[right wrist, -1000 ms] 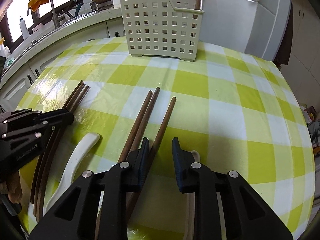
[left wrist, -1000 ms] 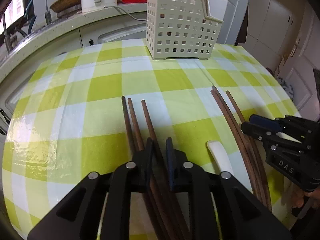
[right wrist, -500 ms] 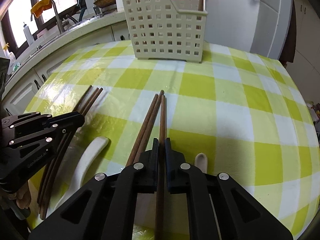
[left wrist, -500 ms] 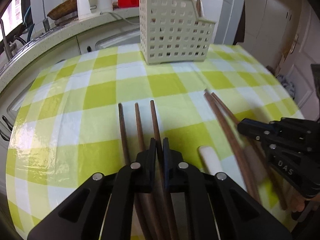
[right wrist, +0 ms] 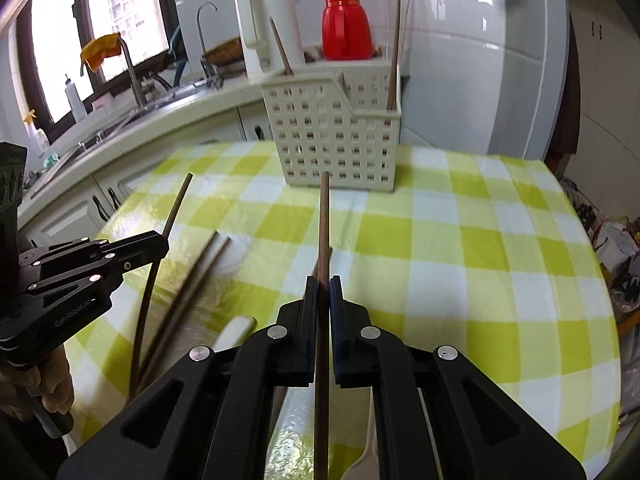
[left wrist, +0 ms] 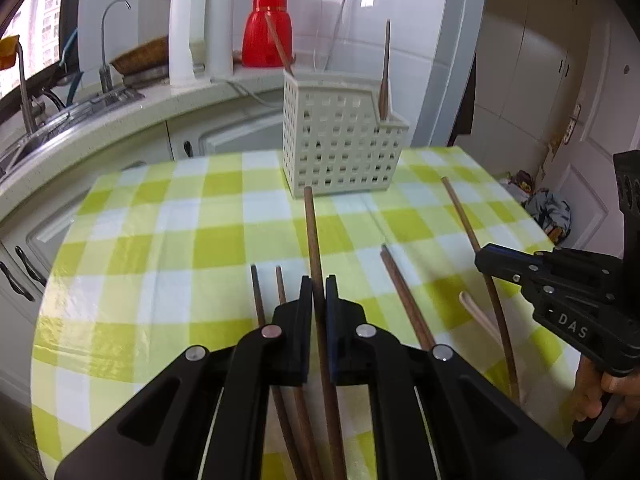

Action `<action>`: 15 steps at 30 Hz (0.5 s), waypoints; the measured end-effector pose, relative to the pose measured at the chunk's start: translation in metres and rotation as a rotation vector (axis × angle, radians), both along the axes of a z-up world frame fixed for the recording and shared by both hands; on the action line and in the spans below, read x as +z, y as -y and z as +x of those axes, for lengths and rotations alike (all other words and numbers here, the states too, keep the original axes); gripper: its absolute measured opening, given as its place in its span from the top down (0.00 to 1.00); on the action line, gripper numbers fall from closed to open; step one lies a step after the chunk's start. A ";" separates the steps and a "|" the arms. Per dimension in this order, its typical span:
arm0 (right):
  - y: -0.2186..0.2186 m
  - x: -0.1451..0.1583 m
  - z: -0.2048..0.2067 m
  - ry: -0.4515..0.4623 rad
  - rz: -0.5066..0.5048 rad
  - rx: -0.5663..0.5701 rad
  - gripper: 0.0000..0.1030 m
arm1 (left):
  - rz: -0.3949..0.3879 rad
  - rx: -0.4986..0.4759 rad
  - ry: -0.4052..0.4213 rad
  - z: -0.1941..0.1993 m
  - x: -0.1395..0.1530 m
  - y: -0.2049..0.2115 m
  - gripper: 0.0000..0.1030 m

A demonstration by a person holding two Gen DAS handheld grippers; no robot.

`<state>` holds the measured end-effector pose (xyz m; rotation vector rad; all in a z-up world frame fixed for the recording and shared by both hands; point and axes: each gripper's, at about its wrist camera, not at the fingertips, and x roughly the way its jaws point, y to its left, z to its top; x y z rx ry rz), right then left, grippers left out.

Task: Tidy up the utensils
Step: 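Raise both held chopsticks upright and lower them into the white basket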

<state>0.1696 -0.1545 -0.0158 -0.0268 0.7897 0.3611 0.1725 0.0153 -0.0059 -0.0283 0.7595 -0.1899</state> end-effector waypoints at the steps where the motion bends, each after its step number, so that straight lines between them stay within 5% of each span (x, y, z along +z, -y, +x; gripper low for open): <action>1: 0.001 0.004 -0.001 0.008 0.004 0.000 0.93 | -0.002 0.003 0.012 -0.001 0.005 0.000 0.94; 15: 0.017 0.052 -0.021 0.110 0.047 -0.006 0.93 | 0.015 0.013 0.128 -0.023 0.058 -0.002 0.94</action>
